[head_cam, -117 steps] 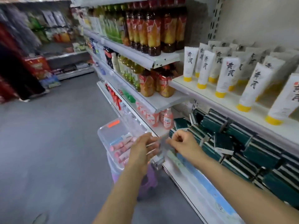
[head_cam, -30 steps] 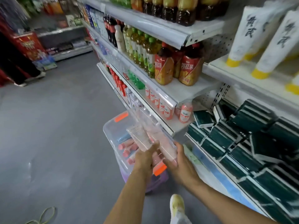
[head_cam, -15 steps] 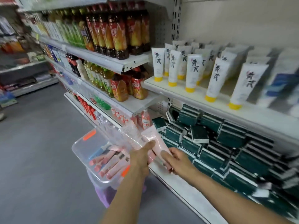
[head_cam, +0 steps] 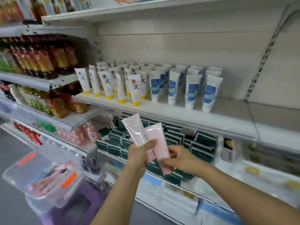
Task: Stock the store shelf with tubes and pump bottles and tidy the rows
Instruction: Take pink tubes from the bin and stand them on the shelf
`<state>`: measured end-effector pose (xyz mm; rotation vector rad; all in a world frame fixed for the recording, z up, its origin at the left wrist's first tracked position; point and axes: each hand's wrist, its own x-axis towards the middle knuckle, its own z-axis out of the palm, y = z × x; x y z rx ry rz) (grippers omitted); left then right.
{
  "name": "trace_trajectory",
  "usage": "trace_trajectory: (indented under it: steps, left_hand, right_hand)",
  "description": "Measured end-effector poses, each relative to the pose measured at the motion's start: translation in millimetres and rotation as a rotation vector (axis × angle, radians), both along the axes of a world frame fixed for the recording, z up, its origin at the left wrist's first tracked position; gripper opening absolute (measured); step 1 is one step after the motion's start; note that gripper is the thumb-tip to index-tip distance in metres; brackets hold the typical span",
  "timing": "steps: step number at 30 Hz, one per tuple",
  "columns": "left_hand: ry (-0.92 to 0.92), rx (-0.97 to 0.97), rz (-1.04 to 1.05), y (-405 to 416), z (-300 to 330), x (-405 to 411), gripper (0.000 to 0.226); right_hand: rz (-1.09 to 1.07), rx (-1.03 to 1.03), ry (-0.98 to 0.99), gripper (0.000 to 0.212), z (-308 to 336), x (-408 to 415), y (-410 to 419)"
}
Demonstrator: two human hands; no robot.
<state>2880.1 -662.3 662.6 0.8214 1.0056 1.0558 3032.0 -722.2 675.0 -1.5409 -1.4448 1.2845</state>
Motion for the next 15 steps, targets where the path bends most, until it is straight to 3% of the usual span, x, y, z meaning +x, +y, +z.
trace_trajectory:
  steps: [9, 15]
  left_hand:
    - [-0.019, 0.121, -0.206, -69.4, 52.2, 119.1, 0.02]
    - [0.114, 0.136, -0.349, -73.1, 70.9, 158.7, 0.034]
  right_hand:
    - [-0.328, 0.218, 0.026, 0.035, 41.4, 109.2, -82.1]
    - [-0.588, 0.327, 0.052, 0.036, 60.4, 163.0, -77.1]
